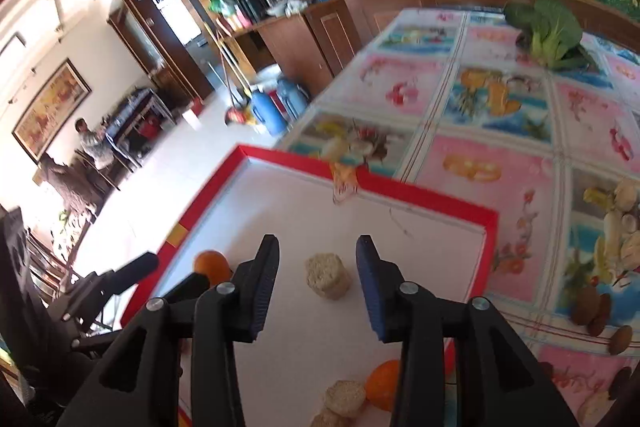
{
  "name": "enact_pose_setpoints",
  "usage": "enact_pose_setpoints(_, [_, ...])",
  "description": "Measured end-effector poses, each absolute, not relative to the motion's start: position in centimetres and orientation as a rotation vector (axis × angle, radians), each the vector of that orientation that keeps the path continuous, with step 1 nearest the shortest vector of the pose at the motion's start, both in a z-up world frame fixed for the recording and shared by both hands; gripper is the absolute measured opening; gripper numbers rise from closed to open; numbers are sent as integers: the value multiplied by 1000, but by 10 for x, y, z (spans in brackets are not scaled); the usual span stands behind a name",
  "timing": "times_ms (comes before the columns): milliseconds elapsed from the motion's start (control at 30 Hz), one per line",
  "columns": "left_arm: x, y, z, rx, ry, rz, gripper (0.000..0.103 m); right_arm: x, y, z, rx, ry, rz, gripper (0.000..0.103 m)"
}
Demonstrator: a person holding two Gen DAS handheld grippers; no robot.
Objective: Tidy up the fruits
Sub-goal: 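Carry the orange and cake piece over the white tray and open both tools, then move both open tools back to the fruit pile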
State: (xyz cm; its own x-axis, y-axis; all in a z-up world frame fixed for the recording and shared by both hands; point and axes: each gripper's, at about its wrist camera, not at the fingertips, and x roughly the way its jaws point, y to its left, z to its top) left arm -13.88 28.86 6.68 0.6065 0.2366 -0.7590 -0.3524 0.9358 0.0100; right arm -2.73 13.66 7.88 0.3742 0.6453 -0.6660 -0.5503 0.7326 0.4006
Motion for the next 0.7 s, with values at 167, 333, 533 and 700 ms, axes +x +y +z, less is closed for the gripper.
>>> enact_pose_setpoints(167, [-159, 275, 84, -135, 818, 342, 74, -30, 81, 103, 173, 783, 749, 40])
enact_pose_setpoints(333, [-175, 245, 94, -108, 802, 298, 74, -20, -1, 108, 226, 693, 664, 43])
enact_pose_setpoints(533, [-175, 190, 87, -67, 828, 181, 74, -22, -114, 89, 302, 682, 529, 43])
enact_pose_setpoints(700, [-171, 138, 87, 9, 830, 77, 74, -31, -161, 79, 288, 701, 528, 43])
